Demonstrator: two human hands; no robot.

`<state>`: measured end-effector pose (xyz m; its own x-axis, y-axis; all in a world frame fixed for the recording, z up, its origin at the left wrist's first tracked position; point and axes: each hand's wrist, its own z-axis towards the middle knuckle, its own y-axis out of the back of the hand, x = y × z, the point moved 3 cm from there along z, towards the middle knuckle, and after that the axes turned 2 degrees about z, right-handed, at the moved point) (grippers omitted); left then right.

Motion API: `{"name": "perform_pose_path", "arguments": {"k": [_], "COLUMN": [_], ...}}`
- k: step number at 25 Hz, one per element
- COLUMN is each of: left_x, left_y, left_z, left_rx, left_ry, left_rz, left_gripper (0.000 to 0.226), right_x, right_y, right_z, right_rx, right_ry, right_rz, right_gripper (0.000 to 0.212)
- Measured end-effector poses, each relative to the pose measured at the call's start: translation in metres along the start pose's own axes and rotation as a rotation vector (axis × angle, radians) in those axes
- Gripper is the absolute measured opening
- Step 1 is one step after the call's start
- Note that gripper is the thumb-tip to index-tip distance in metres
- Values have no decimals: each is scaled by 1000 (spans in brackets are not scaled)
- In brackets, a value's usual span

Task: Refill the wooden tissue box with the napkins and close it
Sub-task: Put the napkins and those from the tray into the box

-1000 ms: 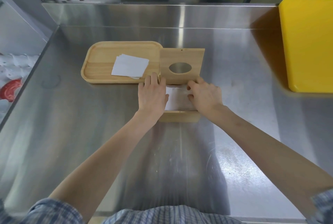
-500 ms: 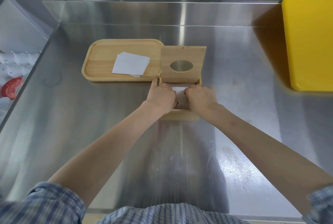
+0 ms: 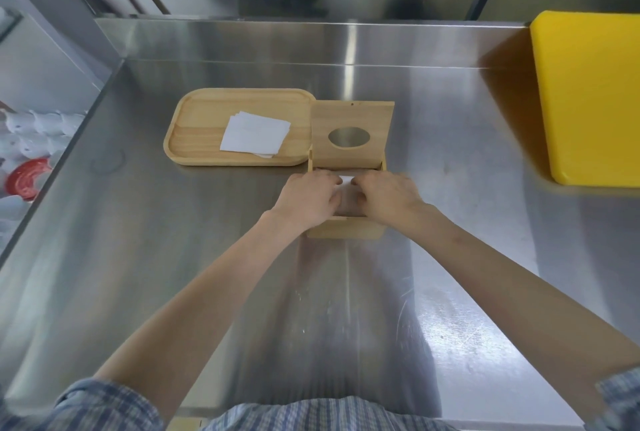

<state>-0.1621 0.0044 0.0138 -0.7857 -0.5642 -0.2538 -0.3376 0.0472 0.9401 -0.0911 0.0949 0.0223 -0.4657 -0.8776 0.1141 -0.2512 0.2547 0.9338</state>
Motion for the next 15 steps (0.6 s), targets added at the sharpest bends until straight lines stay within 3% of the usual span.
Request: {"name": "perform_pose_path", "arguments": {"k": [3, 8, 15], "left_x": [9, 33, 83], "left_y": [11, 31, 52], "left_z": [-14, -39, -53], "left_rx": [-103, -300, -339], "left_ry": [84, 164, 297], "left_rz": [-246, -436, -525], "left_gripper": [36, 32, 34], "right_x": [0, 20, 68], "right_y": [14, 21, 35], "right_z": [-10, -17, 2], "right_rx": [-64, -138, -144], "right_ry": [7, 54, 65], "right_rz": [155, 492, 627], "right_gripper": [38, 35, 35]}}
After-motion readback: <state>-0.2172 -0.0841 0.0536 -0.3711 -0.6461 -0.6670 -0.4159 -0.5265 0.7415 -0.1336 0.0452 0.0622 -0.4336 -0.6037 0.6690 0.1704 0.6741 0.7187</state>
